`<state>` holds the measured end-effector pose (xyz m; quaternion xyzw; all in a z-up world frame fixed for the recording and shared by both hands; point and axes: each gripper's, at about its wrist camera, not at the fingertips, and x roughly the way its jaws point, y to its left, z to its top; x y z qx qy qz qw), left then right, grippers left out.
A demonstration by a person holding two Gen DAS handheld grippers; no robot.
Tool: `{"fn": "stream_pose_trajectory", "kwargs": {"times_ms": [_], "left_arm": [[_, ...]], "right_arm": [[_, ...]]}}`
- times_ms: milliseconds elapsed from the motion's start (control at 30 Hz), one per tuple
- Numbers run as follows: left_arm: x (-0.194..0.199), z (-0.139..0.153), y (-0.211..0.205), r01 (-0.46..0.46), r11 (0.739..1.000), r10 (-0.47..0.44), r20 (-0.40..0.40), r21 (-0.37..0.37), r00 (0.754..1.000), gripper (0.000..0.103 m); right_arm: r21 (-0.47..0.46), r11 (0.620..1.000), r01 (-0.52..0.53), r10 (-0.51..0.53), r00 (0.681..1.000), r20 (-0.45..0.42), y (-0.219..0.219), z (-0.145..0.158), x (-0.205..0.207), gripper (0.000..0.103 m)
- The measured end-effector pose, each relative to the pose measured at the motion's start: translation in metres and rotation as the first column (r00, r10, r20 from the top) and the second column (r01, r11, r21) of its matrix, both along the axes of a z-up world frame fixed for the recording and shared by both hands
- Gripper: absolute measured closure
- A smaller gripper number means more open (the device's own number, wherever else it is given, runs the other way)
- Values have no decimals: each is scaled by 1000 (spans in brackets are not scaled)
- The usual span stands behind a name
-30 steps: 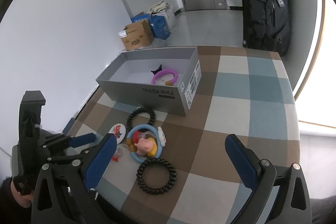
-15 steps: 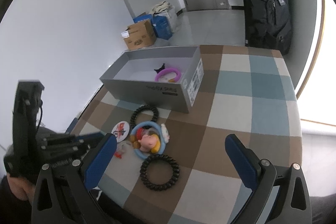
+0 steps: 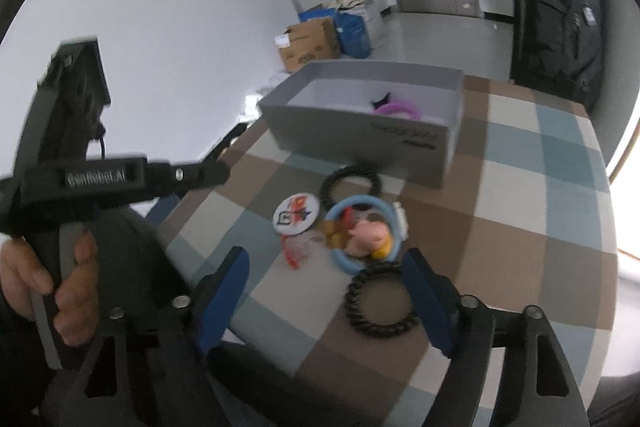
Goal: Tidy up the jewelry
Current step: 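Grasp the small charm with the left gripper while the right gripper grasps the red clip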
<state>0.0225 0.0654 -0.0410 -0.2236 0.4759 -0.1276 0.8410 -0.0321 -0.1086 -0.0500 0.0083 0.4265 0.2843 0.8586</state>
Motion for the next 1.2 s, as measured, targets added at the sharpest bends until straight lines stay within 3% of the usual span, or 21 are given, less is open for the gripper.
{"fn": "stream_pose_trajectory", "kwargs": {"times_ms": [333, 600, 733, 800, 833, 1200], "left_arm": [[-2, 3, 10, 15, 1000, -14, 20, -16, 1000, 96], [-3, 3, 16, 22, 999, -21, 25, -35, 999, 96], [-1, 2, 20, 15, 999, -14, 19, -43, 1000, 96], [0, 2, 21, 17, 999, -16, 17, -48, 1000, 96], [0, 2, 21, 18, 999, -17, 18, -49, 1000, 96], [1, 1, 20, 20, 999, -20, 11, -40, 1000, 96]], "right_arm": [[-101, 992, -70, 73, 997, 22, 42, -12, -2, 40], [-190, 980, -58, 64, 998, 28, 60, -24, 9, 62], [-234, 971, -55, 68, 997, 48, 66, -27, 10, 67], [-250, 967, -54, 66, 997, 42, 67, -30, 11, 82], [-258, 965, -55, 66, 997, 36, 68, -32, 12, 85], [-241, 969, -51, 68, 996, 63, 65, -28, 10, 87]]}}
